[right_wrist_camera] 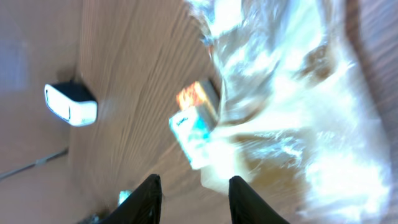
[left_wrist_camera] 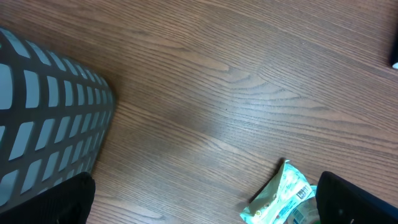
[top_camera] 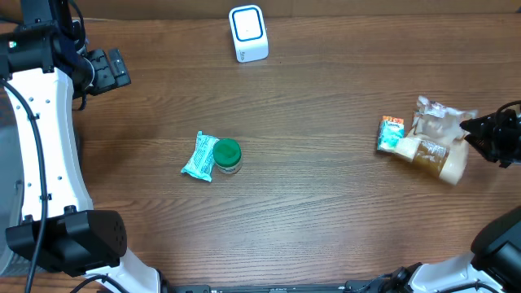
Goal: Scan the item barcode
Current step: 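Lower the snack bag at the right beside the orange box and release, then move the right gripper to the green-lidded jar and grasp it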
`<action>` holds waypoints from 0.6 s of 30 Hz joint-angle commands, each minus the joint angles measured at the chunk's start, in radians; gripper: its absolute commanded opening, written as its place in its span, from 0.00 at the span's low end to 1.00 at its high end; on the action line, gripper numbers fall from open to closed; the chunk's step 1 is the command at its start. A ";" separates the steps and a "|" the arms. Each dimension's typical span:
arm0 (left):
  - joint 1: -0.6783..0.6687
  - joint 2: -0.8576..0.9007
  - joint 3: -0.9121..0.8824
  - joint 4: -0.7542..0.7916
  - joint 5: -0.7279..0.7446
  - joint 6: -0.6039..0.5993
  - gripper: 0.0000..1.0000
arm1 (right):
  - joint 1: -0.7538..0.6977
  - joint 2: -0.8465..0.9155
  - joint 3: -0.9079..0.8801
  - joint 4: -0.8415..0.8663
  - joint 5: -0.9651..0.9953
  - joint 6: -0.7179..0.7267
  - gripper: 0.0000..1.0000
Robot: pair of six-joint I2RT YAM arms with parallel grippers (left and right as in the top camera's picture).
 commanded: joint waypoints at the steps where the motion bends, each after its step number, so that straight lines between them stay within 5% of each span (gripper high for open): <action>1: 0.000 -0.025 0.014 0.000 -0.005 0.023 1.00 | 0.026 -0.016 0.063 -0.064 -0.056 -0.071 0.36; 8: 0.000 -0.025 0.014 0.000 -0.005 0.023 1.00 | 0.201 -0.024 0.257 -0.220 -0.035 -0.172 0.45; 18: 0.000 -0.025 0.014 0.000 -0.005 0.023 0.99 | 0.707 -0.015 0.342 -0.237 0.109 -0.162 0.51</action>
